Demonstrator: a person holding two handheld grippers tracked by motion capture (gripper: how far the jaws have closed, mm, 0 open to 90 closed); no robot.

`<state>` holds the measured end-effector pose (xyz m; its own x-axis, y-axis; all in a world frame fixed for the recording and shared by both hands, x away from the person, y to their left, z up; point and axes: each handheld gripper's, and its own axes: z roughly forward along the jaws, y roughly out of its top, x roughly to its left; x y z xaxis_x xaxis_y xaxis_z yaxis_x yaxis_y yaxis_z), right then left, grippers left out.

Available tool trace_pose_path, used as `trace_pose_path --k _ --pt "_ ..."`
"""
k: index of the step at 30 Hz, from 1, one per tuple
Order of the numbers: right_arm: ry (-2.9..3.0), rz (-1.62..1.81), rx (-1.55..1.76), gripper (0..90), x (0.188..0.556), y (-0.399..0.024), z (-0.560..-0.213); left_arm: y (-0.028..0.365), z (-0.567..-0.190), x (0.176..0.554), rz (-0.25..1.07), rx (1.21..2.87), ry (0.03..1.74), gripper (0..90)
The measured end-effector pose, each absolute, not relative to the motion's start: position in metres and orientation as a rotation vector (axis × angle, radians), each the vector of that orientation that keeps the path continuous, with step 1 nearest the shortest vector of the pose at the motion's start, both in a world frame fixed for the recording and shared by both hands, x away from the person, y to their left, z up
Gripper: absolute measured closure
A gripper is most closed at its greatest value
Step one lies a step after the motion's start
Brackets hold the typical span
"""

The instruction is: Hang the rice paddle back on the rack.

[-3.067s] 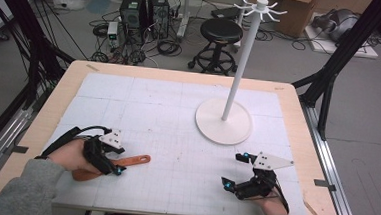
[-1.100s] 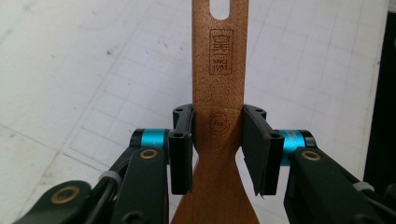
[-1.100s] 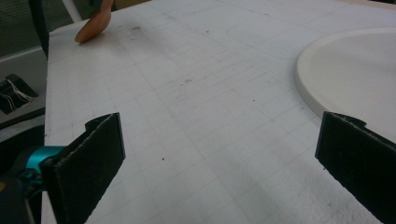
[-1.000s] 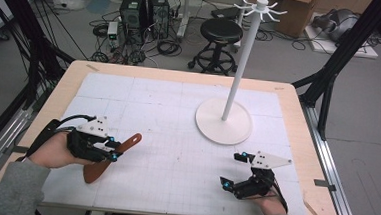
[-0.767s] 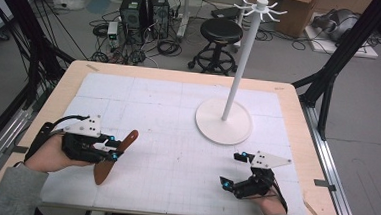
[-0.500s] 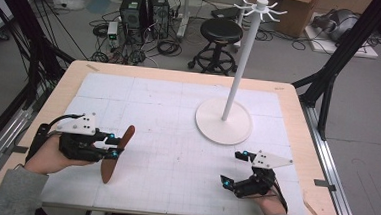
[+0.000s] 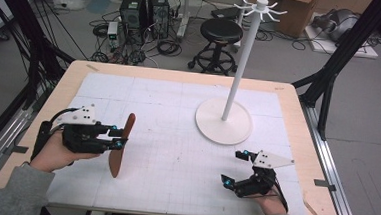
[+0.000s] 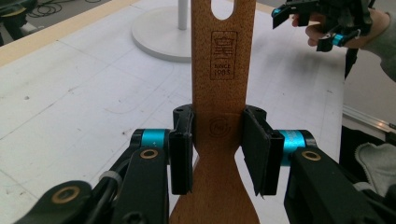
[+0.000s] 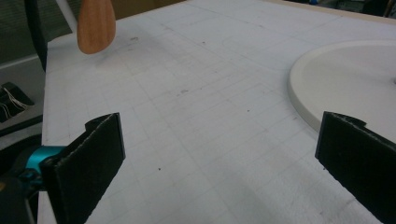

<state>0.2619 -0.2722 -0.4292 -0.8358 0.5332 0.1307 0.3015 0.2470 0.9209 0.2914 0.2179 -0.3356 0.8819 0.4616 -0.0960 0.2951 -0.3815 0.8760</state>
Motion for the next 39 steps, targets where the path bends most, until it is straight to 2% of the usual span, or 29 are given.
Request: trace_pose_path --k 17,39 --pt "2.271 1.701 0.794 0.0 0.266 -0.273 -0.429 0.189 -0.311 0.31 0.211 1.937 0.584 65.2" --pt "2.269 1.723 0.774 0.0 0.267 -0.268 -0.429 0.152 -0.289 0.339 0.151 1.913 0.485 65.2"
